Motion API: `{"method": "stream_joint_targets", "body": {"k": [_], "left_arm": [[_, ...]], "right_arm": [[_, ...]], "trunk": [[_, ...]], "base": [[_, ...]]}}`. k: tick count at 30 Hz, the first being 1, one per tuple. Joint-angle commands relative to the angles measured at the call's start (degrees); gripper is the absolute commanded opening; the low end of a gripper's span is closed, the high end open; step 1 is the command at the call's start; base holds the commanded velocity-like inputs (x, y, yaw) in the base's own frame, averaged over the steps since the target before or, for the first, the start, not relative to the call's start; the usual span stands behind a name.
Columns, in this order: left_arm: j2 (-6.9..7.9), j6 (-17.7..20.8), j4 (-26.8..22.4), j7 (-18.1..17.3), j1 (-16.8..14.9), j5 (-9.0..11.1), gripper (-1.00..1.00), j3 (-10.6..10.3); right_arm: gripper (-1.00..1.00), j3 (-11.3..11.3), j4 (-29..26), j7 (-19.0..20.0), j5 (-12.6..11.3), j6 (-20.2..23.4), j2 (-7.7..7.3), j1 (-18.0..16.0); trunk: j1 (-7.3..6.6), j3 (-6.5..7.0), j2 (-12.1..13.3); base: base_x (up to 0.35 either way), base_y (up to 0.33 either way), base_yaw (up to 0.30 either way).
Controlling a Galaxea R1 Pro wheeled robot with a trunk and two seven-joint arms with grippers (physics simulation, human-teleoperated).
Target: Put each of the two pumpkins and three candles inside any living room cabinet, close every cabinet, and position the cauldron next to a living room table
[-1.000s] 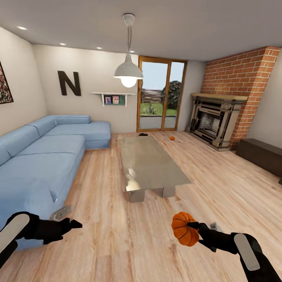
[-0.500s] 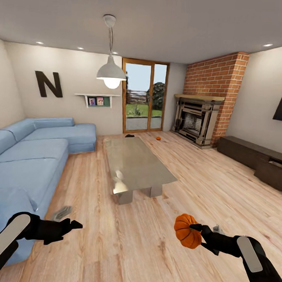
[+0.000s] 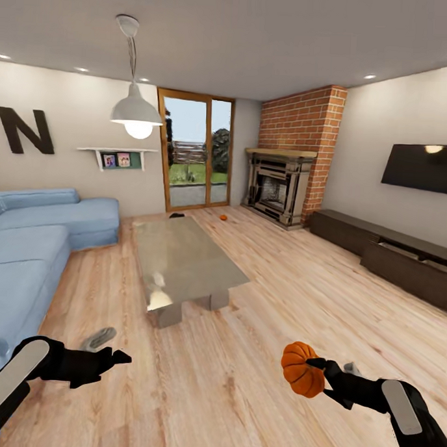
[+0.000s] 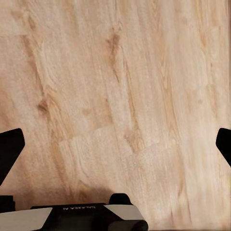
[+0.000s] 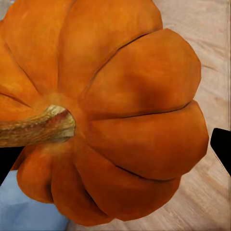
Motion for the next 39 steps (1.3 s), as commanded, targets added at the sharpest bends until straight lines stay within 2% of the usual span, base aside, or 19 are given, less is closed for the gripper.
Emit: {"method": "stream_joint_targets", "body": {"k": [1,8,12,17,27,36,39], "left_arm": [[0.05,0.0,-0.1,0.6,0.0,0.6,1.0,-0.1],[0.05,0.0,-0.1,0.6,0.0,0.6,1.0,-0.1],[-0.01,0.0,-0.1,0.6,0.0,0.6,1.0,-0.2],[-0.03,0.0,-0.1,0.6,0.0,0.6,1.0,-0.3],[-0.04,0.0,-0.1,0.6,0.0,0.6,1.0,-0.3],[-0.04,0.0,-0.1,0.7,0.0,0.6,1.0,-0.3],[-0.04,0.0,-0.1,0.7,0.0,0.5,1.0,-0.3]], "right_arm": [[-1.0,-0.4,0.0,0.4,-0.5,0.3,0.03,-0.1],[-1.0,-0.8,0.1,0.4,-0.5,0.3,-0.04,-0.1],[-1.0,-2.2,0.1,0.4,-0.5,0.3,-0.06,-0.1],[-1.0,-2.7,0.3,0.4,-0.4,0.4,-0.09,-0.1],[-1.0,-3.4,2.1,0.4,-0.5,0.4,-0.2,-0.2],[-1.0,-4.1,2.1,0.7,-0.6,0.3,-0.18,-0.2],[-1.0,-5.5,2.1,1.0,-0.7,0.4,-0.15,-0.2]], "trunk": [[0.0,-0.1,0.0],[0.0,-0.47,0.0],[0.0,-0.71,0.0],[0.0,-1.07,0.0],[0.0,-1.98,0.0],[0.0,-2.82,0.0],[0.0,-3.07,0.0]], "base": [[0.0,-0.043,-0.27],[0.0,-0.009,-0.238],[0.0,0.0,-0.225],[0.0,0.0,-0.175],[0.0,-0.003,-0.06],[0.0,-0.13,-0.001],[0.072,-0.214,0.0]]}}
